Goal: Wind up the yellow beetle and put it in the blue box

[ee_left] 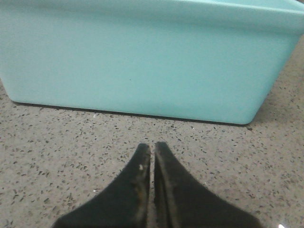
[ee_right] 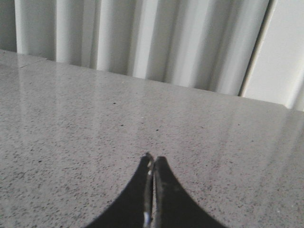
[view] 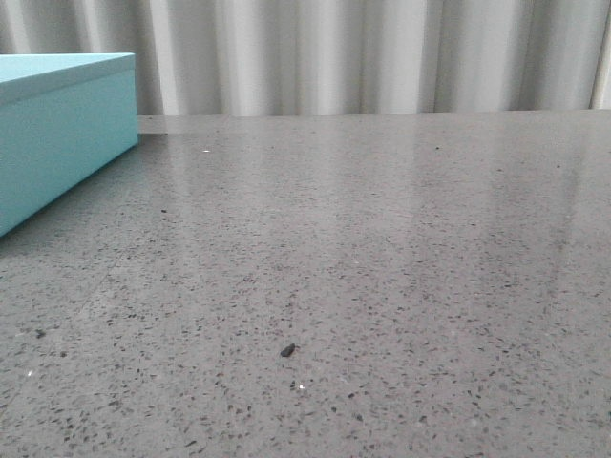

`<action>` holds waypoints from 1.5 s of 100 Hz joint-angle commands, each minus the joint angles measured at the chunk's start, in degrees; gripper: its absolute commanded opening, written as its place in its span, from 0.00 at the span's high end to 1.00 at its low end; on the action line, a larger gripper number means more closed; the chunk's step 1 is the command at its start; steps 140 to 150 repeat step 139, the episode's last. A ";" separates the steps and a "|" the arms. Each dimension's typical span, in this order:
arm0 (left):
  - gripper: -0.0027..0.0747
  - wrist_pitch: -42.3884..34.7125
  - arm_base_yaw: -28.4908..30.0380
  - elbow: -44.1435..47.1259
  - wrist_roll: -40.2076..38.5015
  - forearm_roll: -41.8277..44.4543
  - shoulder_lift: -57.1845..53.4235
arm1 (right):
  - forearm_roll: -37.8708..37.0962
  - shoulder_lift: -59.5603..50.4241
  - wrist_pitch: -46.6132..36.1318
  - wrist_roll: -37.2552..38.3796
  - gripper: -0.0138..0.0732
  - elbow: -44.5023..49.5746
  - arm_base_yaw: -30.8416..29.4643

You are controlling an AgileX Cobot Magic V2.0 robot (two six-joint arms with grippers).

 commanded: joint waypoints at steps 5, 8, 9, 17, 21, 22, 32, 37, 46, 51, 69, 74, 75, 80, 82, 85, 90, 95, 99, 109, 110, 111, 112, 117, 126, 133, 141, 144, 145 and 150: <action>0.99 -2.05 0.05 1.41 -0.73 0.04 -1.86 | 0.55 0.65 -14.88 -0.07 0.91 2.07 -3.82; 0.99 -2.05 0.05 1.41 -0.73 0.04 -1.86 | 1.15 0.65 -16.73 -0.07 0.91 2.83 -5.00; 0.99 -2.05 0.05 1.41 -0.73 0.04 -1.86 | 1.76 0.65 -17.97 -0.07 0.91 3.37 -5.22; 0.99 -2.05 0.05 1.41 -0.73 0.04 -1.86 | 6.01 0.42 -17.93 -0.07 0.91 4.57 -7.16; 0.99 -2.05 0.05 1.41 -0.73 0.04 -1.86 | 7.77 0.41 -17.30 -0.07 0.91 4.69 -7.45; 0.99 -2.05 0.05 1.41 -0.73 0.04 -1.86 | 7.77 0.41 -17.13 -0.07 0.91 4.69 -7.60; 0.99 -2.05 0.05 1.41 -0.73 0.04 -1.86 | 10.22 -0.58 -9.40 -0.23 0.91 4.69 -8.34; 0.99 -2.05 0.05 1.41 -0.73 0.04 -1.86 | 10.21 -2.29 -3.79 -0.23 0.91 4.69 -8.34; 0.99 -2.05 0.05 1.41 -0.73 0.04 -1.86 | 10.24 -7.40 6.10 -0.65 0.91 4.69 -8.34; 0.99 -2.05 0.05 1.41 -0.73 0.04 -1.86 | 10.34 -8.67 9.32 -0.90 0.91 4.69 -8.46; 0.99 -2.05 0.05 1.41 -0.73 0.04 -1.86 | 10.34 -8.44 16.26 -1.76 0.91 4.69 -8.46; 0.99 -2.05 0.05 1.41 -0.73 0.04 -1.86 | 10.34 -8.44 17.65 -2.16 0.91 4.69 -8.46; 0.99 -2.05 0.05 1.41 -0.73 0.04 -1.86 | 10.34 -8.44 17.65 -2.32 0.91 4.69 -8.46; 0.99 -2.05 0.05 1.41 -0.73 0.04 -1.86 | 10.34 -8.44 17.65 -3.09 0.91 4.69 -8.46; 0.99 -2.05 0.05 1.41 -0.73 0.04 -1.86 | 10.34 -8.44 17.65 -3.09 0.91 4.69 -8.46; 0.99 -2.05 0.05 1.41 -0.73 0.04 -1.86 | 10.34 -8.44 17.65 -3.09 0.91 4.69 -8.46; 0.99 -2.05 0.05 1.41 -0.73 0.04 -1.86 | 10.34 -8.44 17.65 -3.09 0.91 4.69 -8.46; 0.99 -2.05 0.05 1.41 -0.73 0.04 -1.86 | 10.34 -8.44 17.65 -3.09 0.91 4.69 -8.46; 0.99 -2.05 0.05 1.41 -0.73 0.04 -1.86 | 10.34 -8.44 17.65 -3.09 0.91 4.69 -8.46; 0.99 -2.05 0.05 1.41 -0.73 0.04 -1.86 | 10.34 -8.44 17.65 -3.09 0.91 4.69 -8.46; 0.99 -2.05 0.05 1.41 -0.73 0.04 -1.86 | 10.34 -8.44 17.65 -3.09 0.91 4.69 -8.46; 0.99 -2.05 0.05 1.41 -0.73 0.04 -1.86 | 10.34 -8.44 17.65 -3.09 0.91 4.69 -8.46; 0.99 -2.05 0.05 1.41 -0.73 0.04 -1.86 | 10.34 -8.44 17.65 -3.09 0.91 4.69 -8.46; 0.99 -2.05 0.05 1.41 -0.73 0.04 -1.86 | 10.34 -8.44 17.65 -3.09 0.91 4.69 -8.46; 0.99 -2.05 0.05 1.41 -0.73 0.04 -1.86 | 10.34 -8.44 17.65 -3.09 0.91 4.69 -8.46; 0.99 -2.05 0.05 1.41 -0.73 0.04 -1.86 | 10.34 -8.44 17.65 -3.09 0.91 4.69 -8.46; 0.99 -2.05 0.05 1.41 -0.73 0.04 -1.86 | 10.34 -8.44 17.65 -3.09 0.91 4.69 -8.46; 0.99 -2.05 0.05 1.41 -0.73 0.04 -1.86 | 10.34 -8.44 17.65 -3.09 0.91 4.69 -8.46; 0.99 -2.05 0.05 1.41 -0.73 0.04 -1.86 | 10.34 -8.44 17.65 -3.09 0.91 4.69 -8.46; 0.99 -2.05 0.05 1.41 -0.73 0.04 -1.86 | 10.34 -8.44 17.65 -3.09 0.91 4.69 -8.46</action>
